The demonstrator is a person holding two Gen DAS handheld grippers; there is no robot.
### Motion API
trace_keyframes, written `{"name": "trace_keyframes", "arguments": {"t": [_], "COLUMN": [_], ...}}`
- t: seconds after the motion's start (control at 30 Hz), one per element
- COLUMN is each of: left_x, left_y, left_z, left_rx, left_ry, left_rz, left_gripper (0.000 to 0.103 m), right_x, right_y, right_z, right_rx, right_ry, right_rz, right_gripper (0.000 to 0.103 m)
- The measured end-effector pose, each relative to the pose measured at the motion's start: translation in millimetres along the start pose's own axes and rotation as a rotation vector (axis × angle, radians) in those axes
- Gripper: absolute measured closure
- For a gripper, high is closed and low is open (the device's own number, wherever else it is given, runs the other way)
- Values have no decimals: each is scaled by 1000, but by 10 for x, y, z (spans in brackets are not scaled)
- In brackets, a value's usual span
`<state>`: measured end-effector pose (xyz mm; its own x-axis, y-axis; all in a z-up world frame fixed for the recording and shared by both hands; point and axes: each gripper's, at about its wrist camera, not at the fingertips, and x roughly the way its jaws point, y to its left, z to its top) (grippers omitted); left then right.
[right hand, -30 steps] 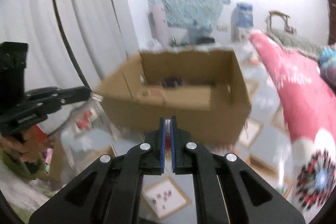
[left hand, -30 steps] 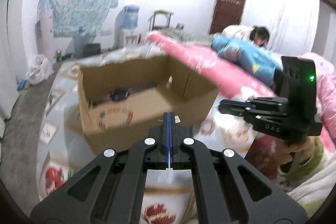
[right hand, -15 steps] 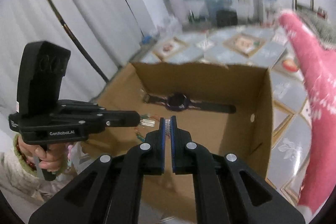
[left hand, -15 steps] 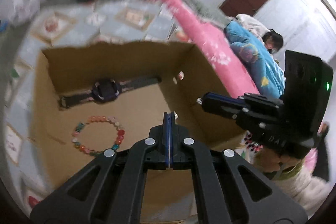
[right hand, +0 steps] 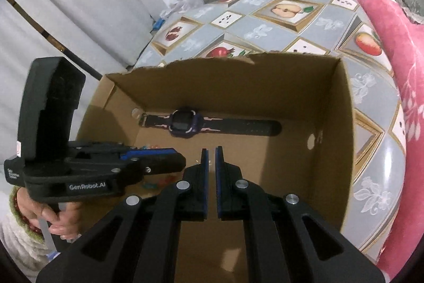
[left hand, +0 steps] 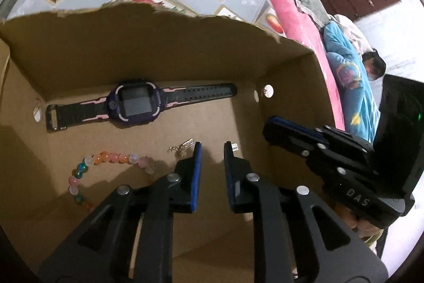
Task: Organize jewelry
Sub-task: 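Withdraw both grippers from the box back over the table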
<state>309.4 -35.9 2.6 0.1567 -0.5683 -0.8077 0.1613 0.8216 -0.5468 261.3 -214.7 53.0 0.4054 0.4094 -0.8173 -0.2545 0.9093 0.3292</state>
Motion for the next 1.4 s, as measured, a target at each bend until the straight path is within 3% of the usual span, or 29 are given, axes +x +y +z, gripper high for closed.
{"name": "trace_keyframes", "arguments": {"t": [0.3,0.37,0.53,0.73,0.93,1.1,1.3,1.4], "left_x": [-107,-191,-631,-1419,-1750,-1590,-1041,-833], "left_y": [20,-29,-200,-315,-273,-92,219,237], "left_z": [-23,-53,-293,-1054,-1954,-2477,-2759,-2821], "left_rx": [2,23,116,253,382,371,269,292], "left_ry": [-46,-75,-205,-454,-587,-575,-463,-441], "left_rz": [-11,-18,-48,-127,-140,-95,82,179], "left_gripper": [80,79,74,72,65,59,60,60], "right_x": [-61,-119,-442,-1099,-1604,-1571,-998,-716], "right_y": [-65,-72,-32,80,200,236,225,233], "right_z": [4,-7,-119,-532,-1220,-1808,-2249,-2373], "right_rx": [34,37,32,11,-37,-28,53,83], "right_ry": [-29,-52,-144,-299,-438,-439,-281,-219], "right_rz": [21,24,37,86,95,105,75,34], "right_gripper": [94,82,65,58,54,54,54,54]}}
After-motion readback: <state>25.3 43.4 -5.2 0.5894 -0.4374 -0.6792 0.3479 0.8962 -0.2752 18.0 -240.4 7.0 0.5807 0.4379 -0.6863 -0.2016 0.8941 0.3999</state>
